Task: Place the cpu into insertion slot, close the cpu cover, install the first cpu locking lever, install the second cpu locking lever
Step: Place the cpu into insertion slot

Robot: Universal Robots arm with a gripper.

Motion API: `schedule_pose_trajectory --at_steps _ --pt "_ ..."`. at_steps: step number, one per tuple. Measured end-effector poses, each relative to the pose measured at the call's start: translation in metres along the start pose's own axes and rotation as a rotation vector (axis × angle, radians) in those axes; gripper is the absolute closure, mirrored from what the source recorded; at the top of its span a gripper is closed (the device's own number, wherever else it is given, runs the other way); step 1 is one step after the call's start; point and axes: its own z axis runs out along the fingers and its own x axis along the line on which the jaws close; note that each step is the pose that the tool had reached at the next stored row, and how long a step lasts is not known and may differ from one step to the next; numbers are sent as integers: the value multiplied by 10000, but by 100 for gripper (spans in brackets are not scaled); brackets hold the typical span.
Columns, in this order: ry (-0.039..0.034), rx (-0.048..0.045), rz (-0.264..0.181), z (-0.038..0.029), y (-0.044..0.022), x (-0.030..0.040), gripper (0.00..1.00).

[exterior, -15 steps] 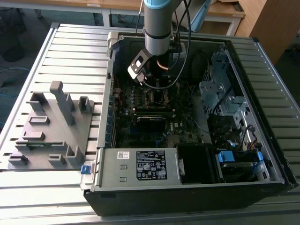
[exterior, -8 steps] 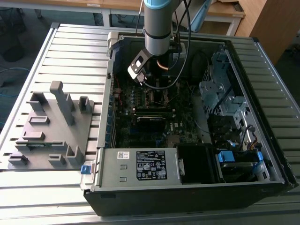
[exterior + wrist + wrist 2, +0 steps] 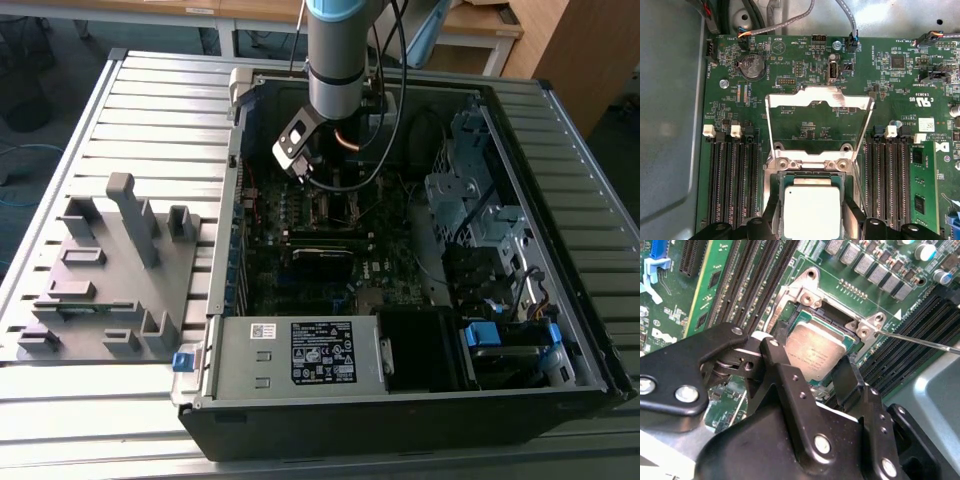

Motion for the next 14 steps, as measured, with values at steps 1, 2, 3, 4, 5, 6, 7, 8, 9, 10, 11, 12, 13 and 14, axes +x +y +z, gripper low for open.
schedule_pose_trajectory --at_steps 1,2,3,4,5,6,7,8,9,10,11,12,13,14 --pt "0 0 0 -2 0 0 39" --pt "-1 1 0 -7 0 0 39" --pt "2 -1 1 -16 1 0 39" --pt "1 -1 0 -28 2 0 39" --pt "0 0 1 -41 3 0 39" --pt "0 0 1 -54 4 0 39" --pt "-1 0 1 -70 5 0 39" --pt "0 0 1 -87 7 0 39" --pt "0 0 1 -105 8 0 39" --pt "0 -1 1 -121 10 0 39" --pt "-1 1 1 -129 10 0 39" --pt "2 -2 1 -129 11 1 39" --pt "4 -2 1 -129 11 1 39" --pt "2 -1 1 -131 11 1 39"
